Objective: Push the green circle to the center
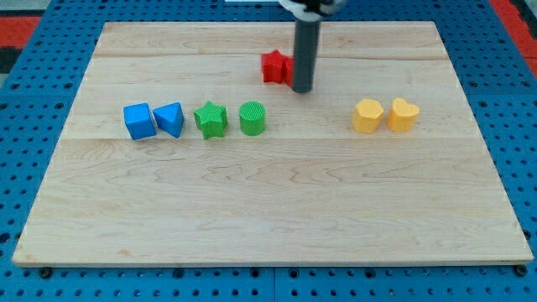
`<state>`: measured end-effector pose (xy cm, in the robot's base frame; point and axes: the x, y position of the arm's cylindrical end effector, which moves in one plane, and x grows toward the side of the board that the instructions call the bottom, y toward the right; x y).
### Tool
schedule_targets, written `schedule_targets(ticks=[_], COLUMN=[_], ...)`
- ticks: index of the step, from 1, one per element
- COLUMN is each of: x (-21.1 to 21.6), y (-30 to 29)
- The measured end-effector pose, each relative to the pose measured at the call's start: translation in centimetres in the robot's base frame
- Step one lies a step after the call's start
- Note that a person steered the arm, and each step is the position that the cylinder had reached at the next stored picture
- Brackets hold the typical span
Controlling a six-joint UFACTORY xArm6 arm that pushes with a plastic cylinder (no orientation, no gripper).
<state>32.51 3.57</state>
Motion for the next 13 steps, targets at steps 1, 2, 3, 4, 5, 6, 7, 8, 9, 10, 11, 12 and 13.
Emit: schedule_targets(ticks=[1,2,3,4,5,6,7,8,9,10,11,12,13], x=[-0.9,-0.9,2.0,7.7,14.8,17.3,14.2,12.2,11.3,8.5,8.3,10.2,10.7], y=[-0.8,-3.9,-0.9,-0.1,-1.3,-5.2,-7.5,-7.8,-10.1,-10.5,-9.0,-8.7,-8.7])
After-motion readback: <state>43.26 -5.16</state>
